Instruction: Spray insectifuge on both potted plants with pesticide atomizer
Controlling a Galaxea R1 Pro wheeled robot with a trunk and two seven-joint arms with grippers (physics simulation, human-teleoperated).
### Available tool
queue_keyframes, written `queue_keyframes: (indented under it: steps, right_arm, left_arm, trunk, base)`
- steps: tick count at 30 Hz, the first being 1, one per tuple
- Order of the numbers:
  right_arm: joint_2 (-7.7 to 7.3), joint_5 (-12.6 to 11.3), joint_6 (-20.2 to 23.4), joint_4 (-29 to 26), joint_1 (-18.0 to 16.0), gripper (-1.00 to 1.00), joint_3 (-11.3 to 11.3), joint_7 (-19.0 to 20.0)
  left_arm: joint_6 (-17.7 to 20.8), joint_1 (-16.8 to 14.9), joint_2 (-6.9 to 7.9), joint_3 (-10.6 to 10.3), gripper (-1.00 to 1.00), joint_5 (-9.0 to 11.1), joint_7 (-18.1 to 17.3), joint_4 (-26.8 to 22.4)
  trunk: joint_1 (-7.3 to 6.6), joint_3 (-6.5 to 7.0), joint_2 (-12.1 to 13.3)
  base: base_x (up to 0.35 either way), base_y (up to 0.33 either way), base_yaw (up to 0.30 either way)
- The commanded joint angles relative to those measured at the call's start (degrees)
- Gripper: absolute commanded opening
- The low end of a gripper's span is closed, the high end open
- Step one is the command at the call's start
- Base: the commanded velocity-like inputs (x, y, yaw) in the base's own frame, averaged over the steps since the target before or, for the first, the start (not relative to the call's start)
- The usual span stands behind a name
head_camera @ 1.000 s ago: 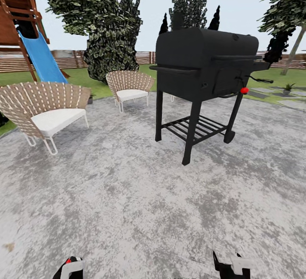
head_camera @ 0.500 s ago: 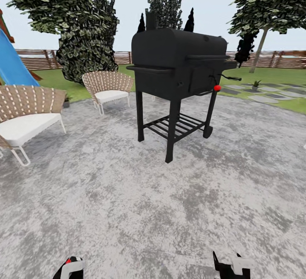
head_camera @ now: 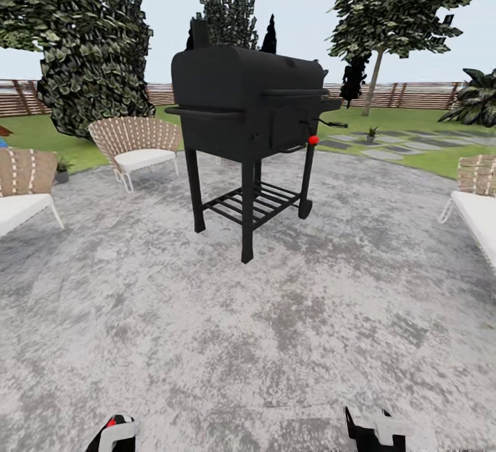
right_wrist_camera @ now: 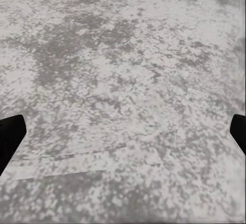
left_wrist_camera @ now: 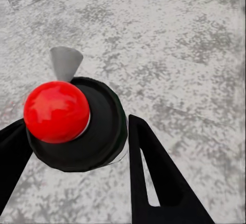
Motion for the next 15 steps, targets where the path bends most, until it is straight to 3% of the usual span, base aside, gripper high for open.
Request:
queue_keyframes:
  steps: [1,15]
  right_arm:
    - [0.01,0.0,-0.2,0.1,0.0,1.00,0.0,0.0]
    - [0.01,0.0,-0.2,0.0,0.0,1.00,0.0,0.0]
  left_arm:
    - [-0.2,0.0,0.00,0.0,-1.00,0.1,0.0,0.0]
    - [-0.2,0.0,0.00,0.1,-1.00,0.1,0.1,0.0]
  trunk:
    - [0.00,-0.05,0.0]
    - [0.00,-0.05,0.0]
  base:
    - [0.073,0.000,-0.300]
    - [0.058,0.000,-0.300]
